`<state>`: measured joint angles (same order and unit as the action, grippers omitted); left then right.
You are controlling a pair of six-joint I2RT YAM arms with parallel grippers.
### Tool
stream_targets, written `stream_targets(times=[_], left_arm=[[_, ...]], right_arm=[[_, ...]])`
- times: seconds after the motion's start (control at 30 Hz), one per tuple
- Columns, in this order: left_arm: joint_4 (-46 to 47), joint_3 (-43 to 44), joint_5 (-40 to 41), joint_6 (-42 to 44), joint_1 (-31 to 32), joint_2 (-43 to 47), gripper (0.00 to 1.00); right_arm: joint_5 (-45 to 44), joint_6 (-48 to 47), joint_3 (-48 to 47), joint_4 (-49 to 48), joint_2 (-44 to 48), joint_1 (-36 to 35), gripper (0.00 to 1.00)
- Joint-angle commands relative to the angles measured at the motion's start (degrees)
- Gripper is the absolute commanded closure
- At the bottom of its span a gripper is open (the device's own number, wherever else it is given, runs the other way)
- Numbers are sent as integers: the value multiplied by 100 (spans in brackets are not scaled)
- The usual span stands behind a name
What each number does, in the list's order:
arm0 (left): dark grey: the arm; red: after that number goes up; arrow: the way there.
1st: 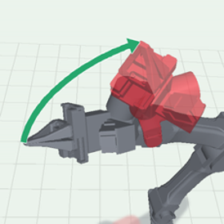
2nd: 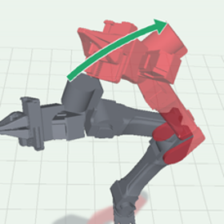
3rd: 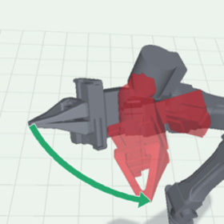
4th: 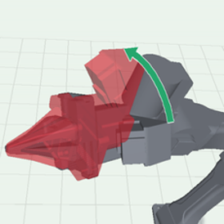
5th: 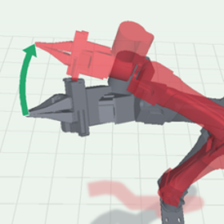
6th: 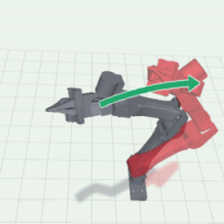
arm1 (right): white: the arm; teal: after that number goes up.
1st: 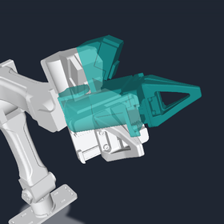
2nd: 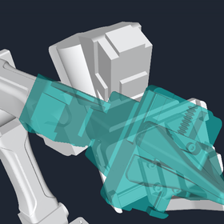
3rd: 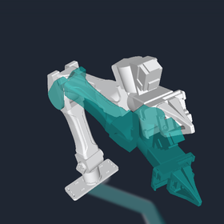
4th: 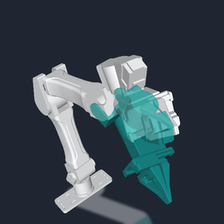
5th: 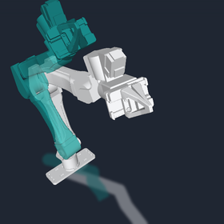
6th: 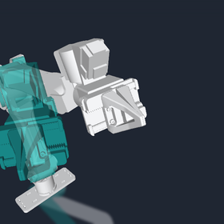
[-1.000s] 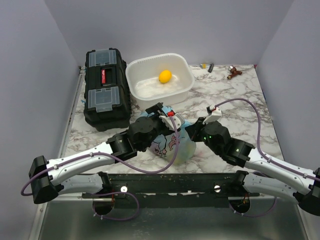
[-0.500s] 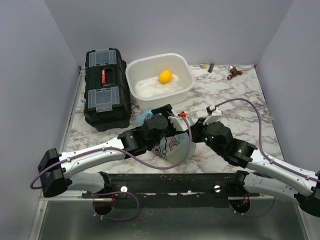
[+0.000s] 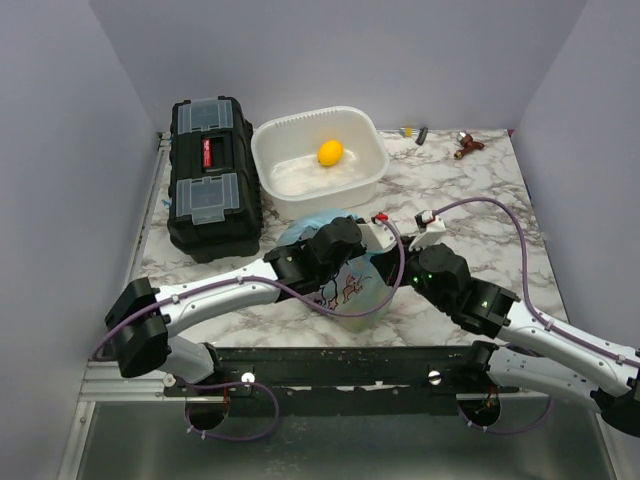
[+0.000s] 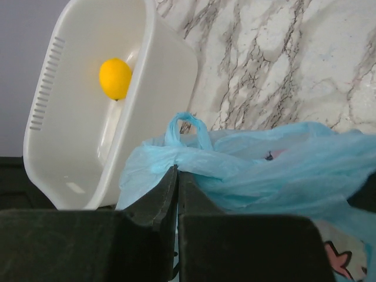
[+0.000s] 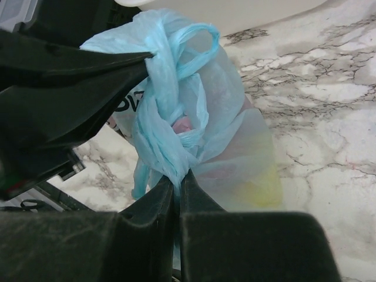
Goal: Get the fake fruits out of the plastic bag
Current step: Untie the plastic bag at the center of the board.
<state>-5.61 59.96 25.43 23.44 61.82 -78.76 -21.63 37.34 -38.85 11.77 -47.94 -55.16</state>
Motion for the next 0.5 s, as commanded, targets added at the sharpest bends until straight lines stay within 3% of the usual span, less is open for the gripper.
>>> stream_targets(times=[0.0,0.27,0.37,0.47], left_arm=[[-718,642,506,-609,-153,-499,100],[-1724,740,1408,-2888,-444,-94,100],[-2093,498,1055,-3782,-566,229,100],[-2287,150,631,-4738,-755,645,100]], right_arm=[[177,80,-6,-32,112,-13,94],[-312,360,11,584,95,-15,93],[-961,897,-172,1292,-194,-13,99],[-1036,1217,-465,1833,-644,-13,99]])
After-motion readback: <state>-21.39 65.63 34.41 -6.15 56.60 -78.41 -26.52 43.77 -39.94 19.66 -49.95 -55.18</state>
